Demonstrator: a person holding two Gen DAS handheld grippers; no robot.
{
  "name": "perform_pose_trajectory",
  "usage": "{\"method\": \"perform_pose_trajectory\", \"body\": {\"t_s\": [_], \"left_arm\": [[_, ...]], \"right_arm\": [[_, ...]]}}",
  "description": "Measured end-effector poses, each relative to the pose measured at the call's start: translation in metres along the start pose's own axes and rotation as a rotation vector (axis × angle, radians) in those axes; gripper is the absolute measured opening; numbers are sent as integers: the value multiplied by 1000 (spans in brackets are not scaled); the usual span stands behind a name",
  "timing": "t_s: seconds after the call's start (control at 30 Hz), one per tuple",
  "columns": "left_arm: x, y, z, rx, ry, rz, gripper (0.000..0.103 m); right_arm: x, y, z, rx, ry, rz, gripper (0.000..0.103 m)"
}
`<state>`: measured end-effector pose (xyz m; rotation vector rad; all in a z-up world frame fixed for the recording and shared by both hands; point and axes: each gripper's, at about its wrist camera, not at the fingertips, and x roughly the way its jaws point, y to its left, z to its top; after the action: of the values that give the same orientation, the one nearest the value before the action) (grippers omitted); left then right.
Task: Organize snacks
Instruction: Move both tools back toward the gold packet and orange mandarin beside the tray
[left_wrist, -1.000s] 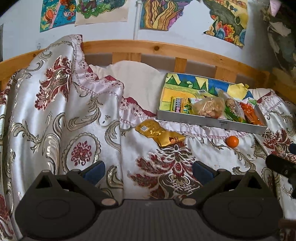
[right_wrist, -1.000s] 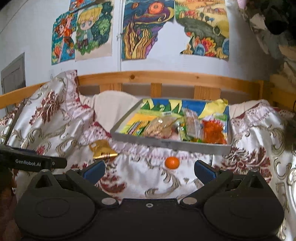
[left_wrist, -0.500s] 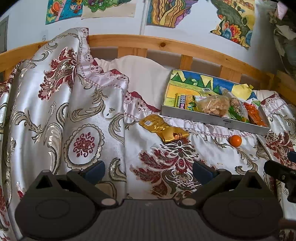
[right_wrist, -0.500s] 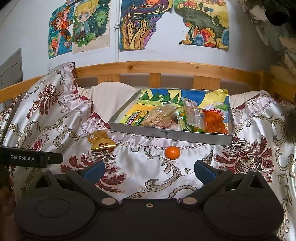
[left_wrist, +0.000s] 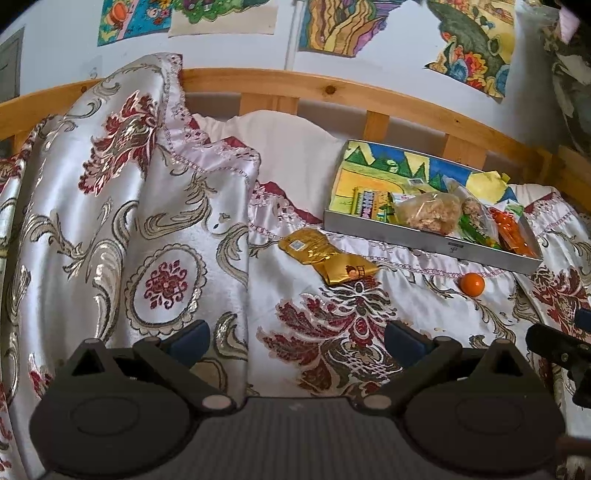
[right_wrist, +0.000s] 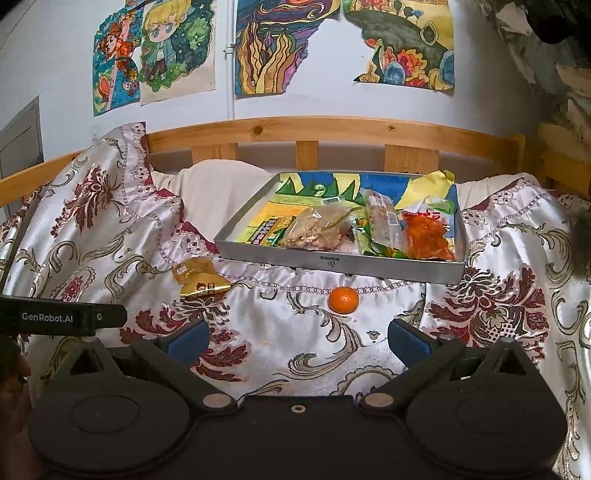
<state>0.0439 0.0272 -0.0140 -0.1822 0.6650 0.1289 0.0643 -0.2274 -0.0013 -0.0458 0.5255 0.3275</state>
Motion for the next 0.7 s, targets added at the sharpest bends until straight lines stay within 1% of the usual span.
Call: {"method": "perform_pose_trajectory", "body": {"t_s": [0.3,0.7], "left_arm": [[-1,2,0,-34,-7,-6,102],[1,-3,2,-11,-20,-8,102]], "right_arm": [[1,-4,1,21,8,-11,102],[4,-6,4,27,8,-8,102]]}}
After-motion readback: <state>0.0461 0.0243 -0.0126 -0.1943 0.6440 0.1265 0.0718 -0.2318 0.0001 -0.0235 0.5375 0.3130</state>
